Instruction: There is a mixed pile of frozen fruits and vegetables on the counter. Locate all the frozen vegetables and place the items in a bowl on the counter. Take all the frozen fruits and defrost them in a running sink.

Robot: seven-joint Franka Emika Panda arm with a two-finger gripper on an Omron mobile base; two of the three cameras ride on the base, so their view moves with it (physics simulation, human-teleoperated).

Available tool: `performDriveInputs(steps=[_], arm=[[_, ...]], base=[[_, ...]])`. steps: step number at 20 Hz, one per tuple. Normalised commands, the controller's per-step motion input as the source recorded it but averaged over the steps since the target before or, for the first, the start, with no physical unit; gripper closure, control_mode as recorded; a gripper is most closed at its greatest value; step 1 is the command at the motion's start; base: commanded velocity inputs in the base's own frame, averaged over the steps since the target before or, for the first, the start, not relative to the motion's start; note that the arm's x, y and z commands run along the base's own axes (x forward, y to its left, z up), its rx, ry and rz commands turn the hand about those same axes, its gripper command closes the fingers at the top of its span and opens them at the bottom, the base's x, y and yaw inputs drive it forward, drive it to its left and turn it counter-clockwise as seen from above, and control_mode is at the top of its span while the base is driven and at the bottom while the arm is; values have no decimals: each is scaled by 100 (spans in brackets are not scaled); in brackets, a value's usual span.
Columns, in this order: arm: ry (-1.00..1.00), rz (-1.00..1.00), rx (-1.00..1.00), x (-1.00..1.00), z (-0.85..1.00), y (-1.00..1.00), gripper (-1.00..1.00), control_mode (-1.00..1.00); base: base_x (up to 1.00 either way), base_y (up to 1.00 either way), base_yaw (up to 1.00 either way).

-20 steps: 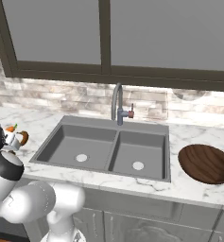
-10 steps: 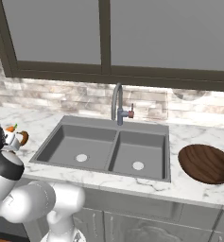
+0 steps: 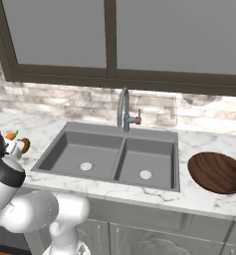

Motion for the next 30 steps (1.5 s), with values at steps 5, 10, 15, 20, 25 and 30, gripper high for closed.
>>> performDriveInputs(steps=[5,10,15,20,25,30], arm=[[0,0,0,0,-5,0,-100,-100],[0,0,0,1,-7,0,-100,-100],[2,0,0,9,-1,0,-100,-100],[2,0,0,8,-1,0,-100,-100],[3,0,0,8,-6,0,-100,-100],[2,0,0,0,-13,0,-100,-100]], base=[[0,0,0],[0,0,0],[0,0,0],[0,0,0],[0,0,0],[0,0,0]])
